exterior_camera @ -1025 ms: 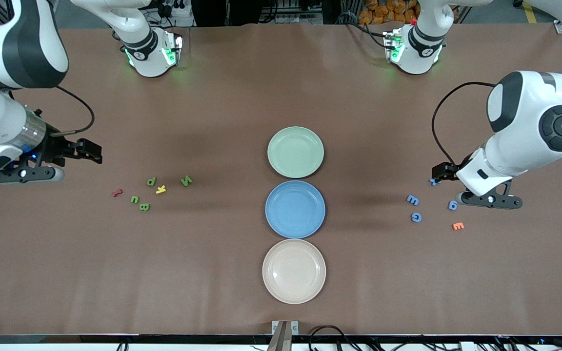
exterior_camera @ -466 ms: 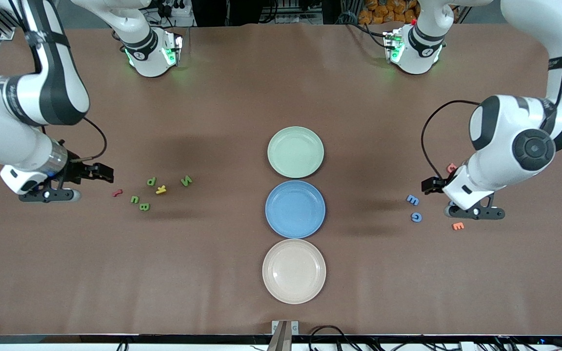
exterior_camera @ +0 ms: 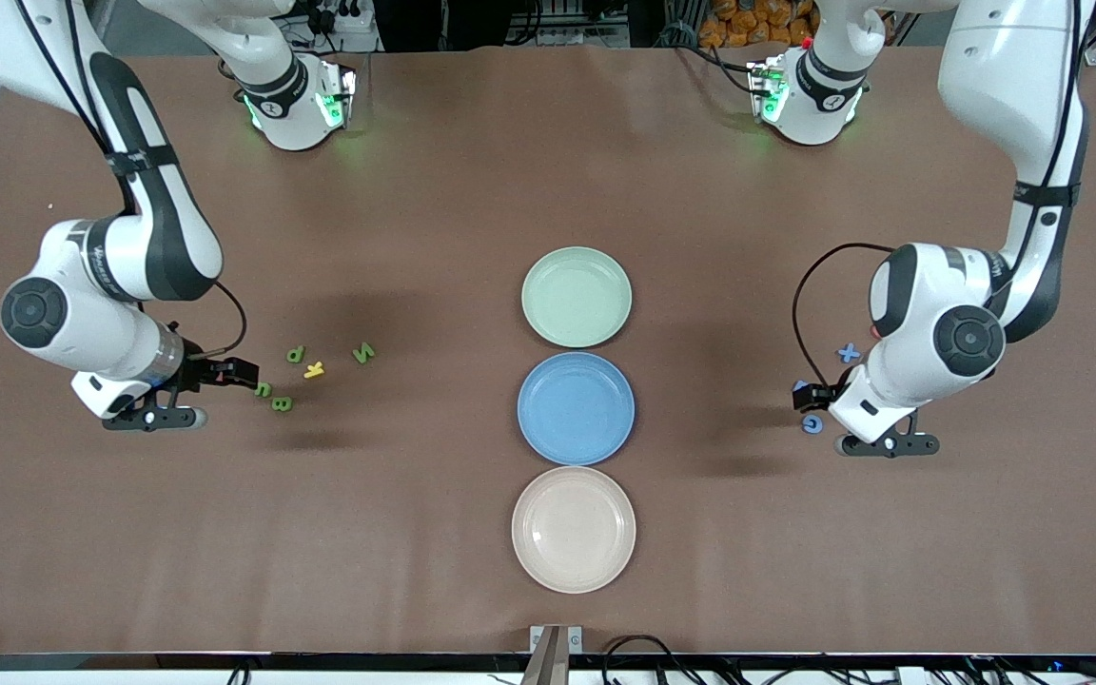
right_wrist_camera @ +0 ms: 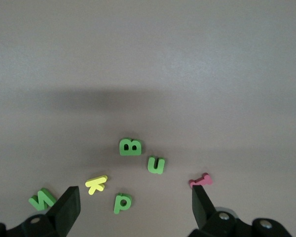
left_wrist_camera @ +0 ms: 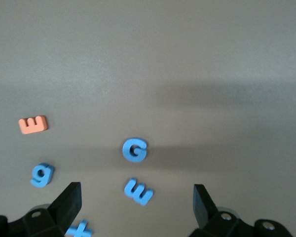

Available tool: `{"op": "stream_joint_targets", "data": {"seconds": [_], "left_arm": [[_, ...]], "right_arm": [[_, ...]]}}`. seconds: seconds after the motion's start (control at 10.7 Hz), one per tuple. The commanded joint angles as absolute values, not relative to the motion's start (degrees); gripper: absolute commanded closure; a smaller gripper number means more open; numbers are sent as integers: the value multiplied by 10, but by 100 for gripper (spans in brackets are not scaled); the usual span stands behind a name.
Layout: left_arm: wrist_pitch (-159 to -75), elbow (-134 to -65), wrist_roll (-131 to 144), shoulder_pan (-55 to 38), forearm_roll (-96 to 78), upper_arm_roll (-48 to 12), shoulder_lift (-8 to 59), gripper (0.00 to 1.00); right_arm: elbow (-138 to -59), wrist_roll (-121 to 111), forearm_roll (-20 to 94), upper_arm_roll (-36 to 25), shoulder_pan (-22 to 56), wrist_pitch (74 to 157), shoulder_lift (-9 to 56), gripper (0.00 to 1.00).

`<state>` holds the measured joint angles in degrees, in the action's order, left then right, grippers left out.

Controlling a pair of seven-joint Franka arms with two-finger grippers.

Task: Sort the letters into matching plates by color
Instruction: 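Lower the left gripper onto blue G while the right gripper lowers onto green B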

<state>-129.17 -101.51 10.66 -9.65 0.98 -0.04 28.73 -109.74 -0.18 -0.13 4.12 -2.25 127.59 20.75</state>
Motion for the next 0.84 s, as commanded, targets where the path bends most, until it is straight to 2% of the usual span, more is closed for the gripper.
{"op": "stream_joint_targets", "data": {"seconds": [0.0,0.28,0.56,0.65,0.75], "left_arm": [[-1354,-1009,129,-98,21,1,315,0],[-1400,-1010,122,-105,22,1,351,0],[-1403,-1010,102,-98,22,1,375,0],[-1402,-1011,83,-94,22,1,376,0],[-1401,-1012,63,-88,22,1,377,0]], "right_arm": [[-1092,1,-10,44,-15,1304,227,0],[-1093,1,-10,44,-13,1336,254,9],[-1097,1,-10,44,-17,1358,276,20],[-1099,1,-10,44,-17,1369,282,27],[-1098,1,-10,44,-17,1375,286,28]]}}
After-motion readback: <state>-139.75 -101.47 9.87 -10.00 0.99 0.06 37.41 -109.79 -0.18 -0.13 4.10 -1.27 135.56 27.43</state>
